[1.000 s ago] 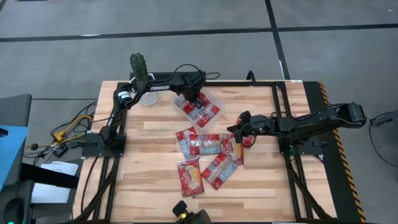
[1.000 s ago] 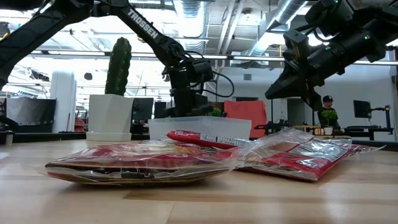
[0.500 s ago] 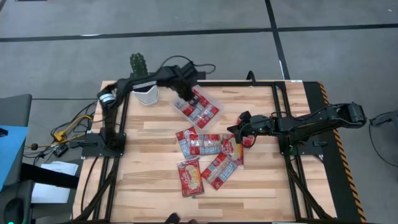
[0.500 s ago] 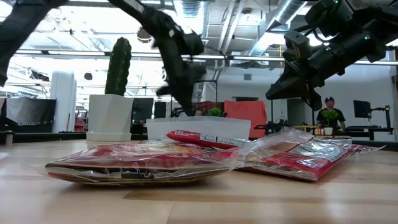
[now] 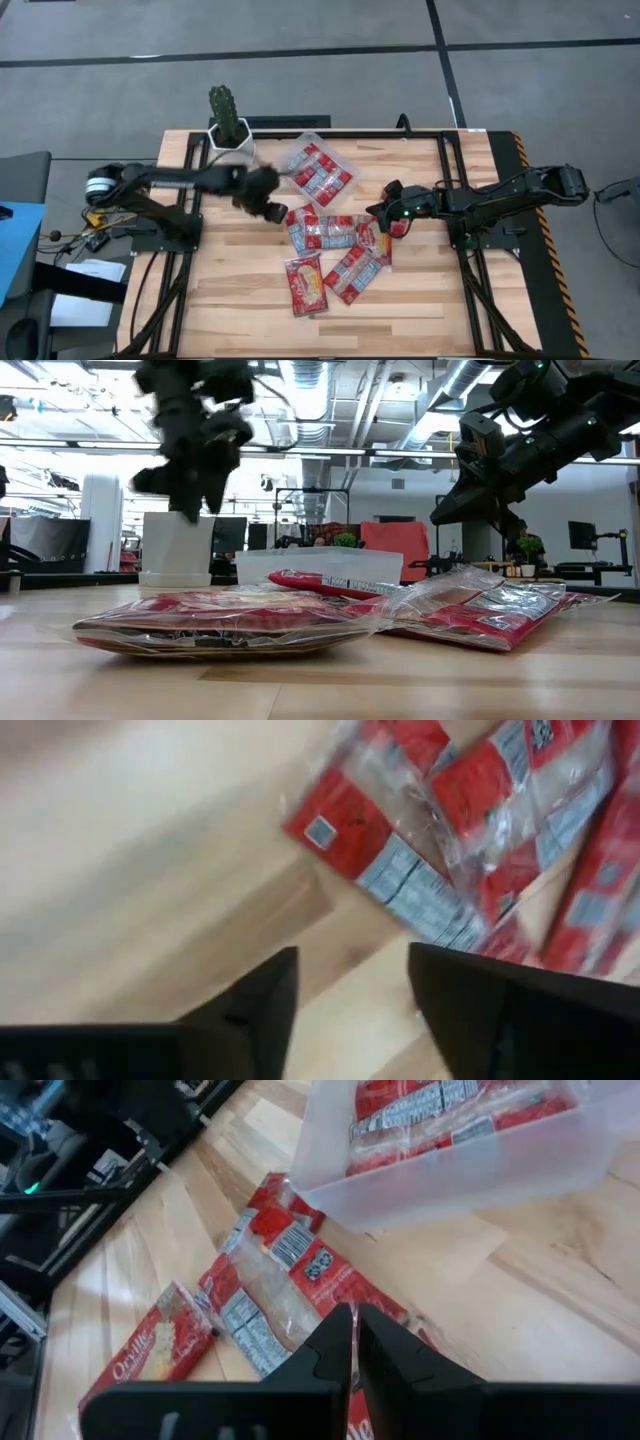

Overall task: Sort popcorn bags into baskets
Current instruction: Put the red popcorn bag into the transparent bin

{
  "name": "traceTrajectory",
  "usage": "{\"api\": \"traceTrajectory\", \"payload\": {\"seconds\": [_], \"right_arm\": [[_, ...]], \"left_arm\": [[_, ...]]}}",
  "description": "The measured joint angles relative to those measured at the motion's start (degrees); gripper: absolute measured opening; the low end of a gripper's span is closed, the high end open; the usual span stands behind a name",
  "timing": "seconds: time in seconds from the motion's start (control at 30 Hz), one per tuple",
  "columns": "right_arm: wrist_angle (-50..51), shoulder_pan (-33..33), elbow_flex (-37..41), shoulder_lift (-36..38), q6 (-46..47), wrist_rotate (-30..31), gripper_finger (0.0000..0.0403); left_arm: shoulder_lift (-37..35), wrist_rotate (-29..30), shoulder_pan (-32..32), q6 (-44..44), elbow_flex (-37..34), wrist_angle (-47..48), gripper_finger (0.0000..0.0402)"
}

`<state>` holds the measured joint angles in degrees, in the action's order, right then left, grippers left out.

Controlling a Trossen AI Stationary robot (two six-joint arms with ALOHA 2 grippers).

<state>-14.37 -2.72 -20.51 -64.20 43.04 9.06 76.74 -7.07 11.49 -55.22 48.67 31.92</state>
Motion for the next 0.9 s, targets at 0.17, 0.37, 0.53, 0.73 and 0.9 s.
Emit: {"api": "traceTrajectory", "payload": {"seconds": [0.17,0.37,0.53,0.73,0.9], "right_arm": [[1.3,0.0,0.0,0.0,-0.1,0.0,0.0047],[1.4,0.0,0.0,0.0,-0.1,0.0,0.0047],[1.6,0.0,0.0,0.0,0.0,0.1,0.0047],[1.9,0.0,0.0,0.0,-0.1,0.1,0.0047],[1.9,0.0,0.0,0.0,-0.4,0.2,0.0047]], "left_arm": [[-0.9,4.2,-5.0,-19.1,-18.9,-31.4,0.0240],[7.3,12.0,-7.7,-28.0,-24.3,-47.4,0.0248],[17.4,11.9,-9.1,-28.4,-20.6,-54.8,0.0249],[22.4,10.9,-9.0,-28.1,-17.1,-55.9,0.0223],[22.5,12.1,-8.9,-27.1,-16.8,-54.2,0.0097]]}}
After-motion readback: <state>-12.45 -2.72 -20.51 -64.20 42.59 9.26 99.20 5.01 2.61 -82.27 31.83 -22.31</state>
